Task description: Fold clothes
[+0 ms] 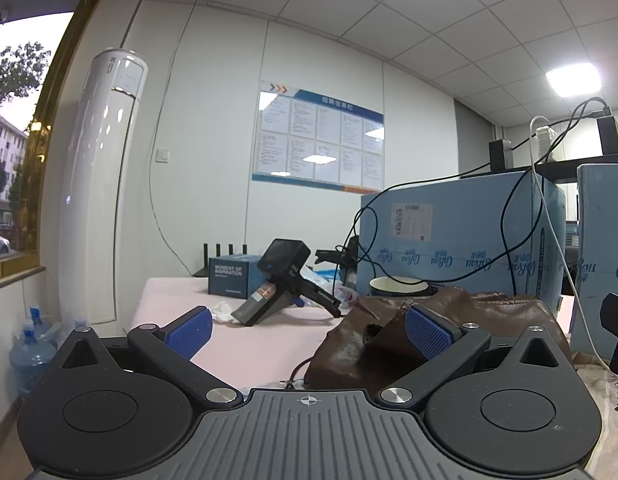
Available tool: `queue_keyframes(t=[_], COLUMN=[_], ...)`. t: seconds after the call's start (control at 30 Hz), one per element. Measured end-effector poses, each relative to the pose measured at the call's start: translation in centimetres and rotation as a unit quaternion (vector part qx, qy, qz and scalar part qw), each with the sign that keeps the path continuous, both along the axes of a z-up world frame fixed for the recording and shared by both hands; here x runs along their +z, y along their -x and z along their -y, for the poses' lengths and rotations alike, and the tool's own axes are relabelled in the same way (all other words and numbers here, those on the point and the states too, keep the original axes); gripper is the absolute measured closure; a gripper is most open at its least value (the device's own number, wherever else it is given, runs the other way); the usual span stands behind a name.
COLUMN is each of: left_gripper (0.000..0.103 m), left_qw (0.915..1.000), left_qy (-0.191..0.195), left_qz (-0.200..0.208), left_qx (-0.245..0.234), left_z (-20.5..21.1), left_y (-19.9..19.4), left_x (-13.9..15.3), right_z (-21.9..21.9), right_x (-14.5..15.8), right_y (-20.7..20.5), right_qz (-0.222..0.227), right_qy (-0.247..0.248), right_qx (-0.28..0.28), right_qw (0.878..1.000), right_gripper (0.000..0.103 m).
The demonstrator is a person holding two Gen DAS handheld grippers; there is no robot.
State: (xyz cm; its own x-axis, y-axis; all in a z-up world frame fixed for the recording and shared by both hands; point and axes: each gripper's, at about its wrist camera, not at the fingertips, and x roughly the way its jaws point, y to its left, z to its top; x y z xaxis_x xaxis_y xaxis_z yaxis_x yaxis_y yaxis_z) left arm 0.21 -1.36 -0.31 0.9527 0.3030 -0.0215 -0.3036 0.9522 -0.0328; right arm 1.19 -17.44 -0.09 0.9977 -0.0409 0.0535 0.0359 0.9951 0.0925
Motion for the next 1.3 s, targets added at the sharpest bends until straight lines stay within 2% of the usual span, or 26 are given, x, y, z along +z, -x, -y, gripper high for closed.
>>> queue_keyframes(t=[0.57, 1.3], left_gripper=[0.0, 0.0], left_qw=[1.0, 1.0], left_qy=[0.002, -0.001], left_qz=[-0.001, -0.004], left_qx=[0.002, 0.003], left_z=[0.05, 0.04], left_y=[-0.08, -0.25], left_x=[0.05, 0.05], right_z=[-0.42, -0.36], right_x=[-0.02, 0.04], right_y=[0.38, -0.16], right_qz=[0.013, 0.0], right_qy=[0.011, 0.009], right_qx=[-0.001, 0.007], right_qw=[1.0, 1.0], right_gripper=[0.0, 0.0])
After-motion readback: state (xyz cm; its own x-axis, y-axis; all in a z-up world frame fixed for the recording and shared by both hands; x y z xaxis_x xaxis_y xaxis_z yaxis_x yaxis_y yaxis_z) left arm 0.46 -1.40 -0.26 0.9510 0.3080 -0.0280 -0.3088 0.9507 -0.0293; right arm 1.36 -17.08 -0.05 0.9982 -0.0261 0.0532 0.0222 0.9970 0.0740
